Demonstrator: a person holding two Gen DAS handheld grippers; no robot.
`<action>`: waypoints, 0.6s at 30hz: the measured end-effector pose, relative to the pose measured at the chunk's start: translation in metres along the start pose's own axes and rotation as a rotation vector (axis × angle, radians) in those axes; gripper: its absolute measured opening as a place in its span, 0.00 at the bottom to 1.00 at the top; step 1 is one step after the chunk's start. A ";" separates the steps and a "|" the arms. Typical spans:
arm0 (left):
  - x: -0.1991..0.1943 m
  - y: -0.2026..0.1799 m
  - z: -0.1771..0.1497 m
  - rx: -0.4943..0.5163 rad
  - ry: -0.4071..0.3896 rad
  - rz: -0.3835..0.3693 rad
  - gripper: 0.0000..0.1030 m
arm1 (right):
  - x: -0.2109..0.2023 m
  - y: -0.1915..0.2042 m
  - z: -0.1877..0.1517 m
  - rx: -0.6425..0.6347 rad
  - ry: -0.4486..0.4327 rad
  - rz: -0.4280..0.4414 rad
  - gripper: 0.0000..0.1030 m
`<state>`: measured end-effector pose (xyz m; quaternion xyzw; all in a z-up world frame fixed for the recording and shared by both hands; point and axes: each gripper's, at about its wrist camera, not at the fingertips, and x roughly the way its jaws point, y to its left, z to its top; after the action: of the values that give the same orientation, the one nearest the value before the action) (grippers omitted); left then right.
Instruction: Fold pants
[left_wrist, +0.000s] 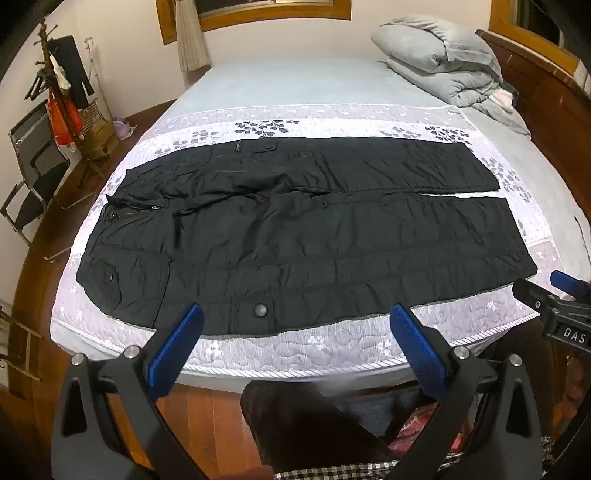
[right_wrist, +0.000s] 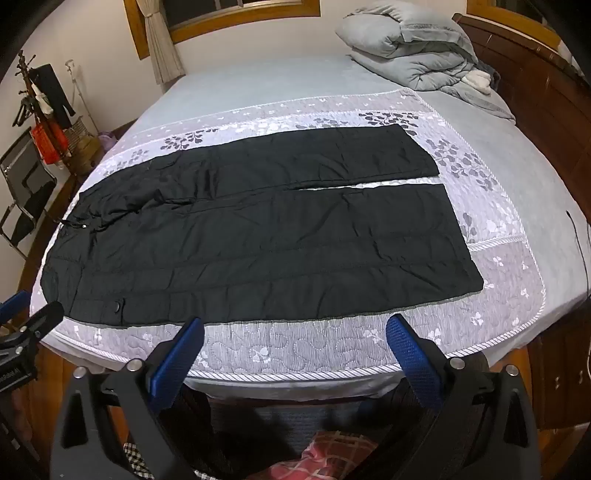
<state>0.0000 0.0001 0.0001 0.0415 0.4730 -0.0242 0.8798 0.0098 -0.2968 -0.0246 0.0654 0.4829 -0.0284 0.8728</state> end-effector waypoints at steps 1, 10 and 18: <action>0.000 0.000 0.000 0.000 0.000 0.001 0.97 | 0.000 0.000 0.000 0.000 0.000 0.000 0.97; -0.002 -0.002 0.009 -0.006 0.002 -0.007 0.97 | -0.003 -0.001 0.002 0.001 0.001 0.005 0.97; -0.005 0.001 0.010 -0.013 -0.007 -0.012 0.97 | -0.002 0.000 0.002 0.003 0.003 0.004 0.97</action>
<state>0.0060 0.0002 0.0097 0.0331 0.4704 -0.0265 0.8814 0.0105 -0.2974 -0.0215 0.0677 0.4840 -0.0273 0.8720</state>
